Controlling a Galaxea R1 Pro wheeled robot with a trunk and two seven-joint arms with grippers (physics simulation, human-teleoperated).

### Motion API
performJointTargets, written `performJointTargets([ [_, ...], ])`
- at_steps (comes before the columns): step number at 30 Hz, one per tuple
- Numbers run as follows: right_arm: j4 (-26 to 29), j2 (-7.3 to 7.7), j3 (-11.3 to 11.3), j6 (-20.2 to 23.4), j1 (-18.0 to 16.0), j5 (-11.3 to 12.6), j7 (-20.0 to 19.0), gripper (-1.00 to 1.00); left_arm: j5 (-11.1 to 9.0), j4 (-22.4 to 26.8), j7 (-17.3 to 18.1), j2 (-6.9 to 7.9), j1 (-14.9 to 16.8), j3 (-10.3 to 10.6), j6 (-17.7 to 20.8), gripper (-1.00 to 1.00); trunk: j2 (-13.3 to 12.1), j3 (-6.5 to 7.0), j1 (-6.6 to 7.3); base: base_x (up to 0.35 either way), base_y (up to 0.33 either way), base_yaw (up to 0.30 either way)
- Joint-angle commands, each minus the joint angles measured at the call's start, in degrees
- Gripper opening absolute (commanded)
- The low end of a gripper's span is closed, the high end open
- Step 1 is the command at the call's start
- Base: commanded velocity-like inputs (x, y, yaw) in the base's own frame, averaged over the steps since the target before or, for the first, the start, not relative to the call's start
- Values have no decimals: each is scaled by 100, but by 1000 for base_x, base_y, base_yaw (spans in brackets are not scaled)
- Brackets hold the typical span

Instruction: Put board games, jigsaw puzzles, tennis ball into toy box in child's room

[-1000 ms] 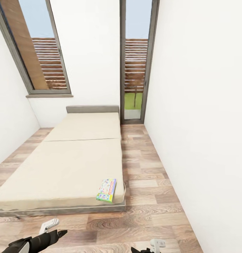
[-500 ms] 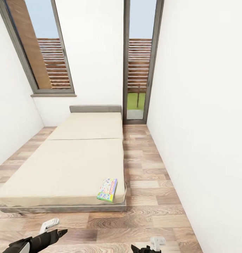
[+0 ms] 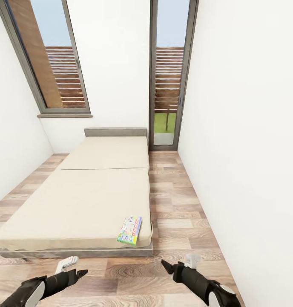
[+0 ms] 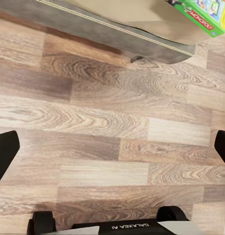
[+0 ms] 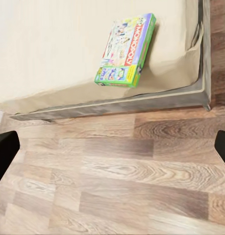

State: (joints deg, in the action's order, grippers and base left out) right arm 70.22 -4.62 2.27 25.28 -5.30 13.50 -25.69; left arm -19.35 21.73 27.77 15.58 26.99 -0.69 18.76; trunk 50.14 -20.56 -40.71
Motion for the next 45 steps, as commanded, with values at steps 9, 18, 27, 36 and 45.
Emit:
performJointTargets([
  [9, 1300, -5, 473, 877, -188, 471, -228, 100, -38, 196, -400, -161, 230, 15, 365, 100, 5, -7, -1, 0, 0, 0],
  [18, 1923, -9, 635, 1472, -317, 823, -934, 100, -31, 192, -605, -363, 251, 28, 196, 100, 5, -7, -1, 0, 0, 0],
  [27, 2004, -8, 878, 1544, -370, 885, -1451, 100, -94, 189, -655, -349, 254, -31, 241, 100, 206, -97, -111, 0, 0, 0],
  [36, 2010, -10, 1428, 1561, -372, 893, -2342, 100, -265, 193, -482, -328, 283, -296, 852, 100, 567, -259, -308, 0, 0, 0],
  [45, 2005, -14, 1680, 1559, -361, 894, -2671, 100, -724, 224, 71, -322, 449, -897, 1240, 100, 928, -420, -506, 0, 0, 0],
])
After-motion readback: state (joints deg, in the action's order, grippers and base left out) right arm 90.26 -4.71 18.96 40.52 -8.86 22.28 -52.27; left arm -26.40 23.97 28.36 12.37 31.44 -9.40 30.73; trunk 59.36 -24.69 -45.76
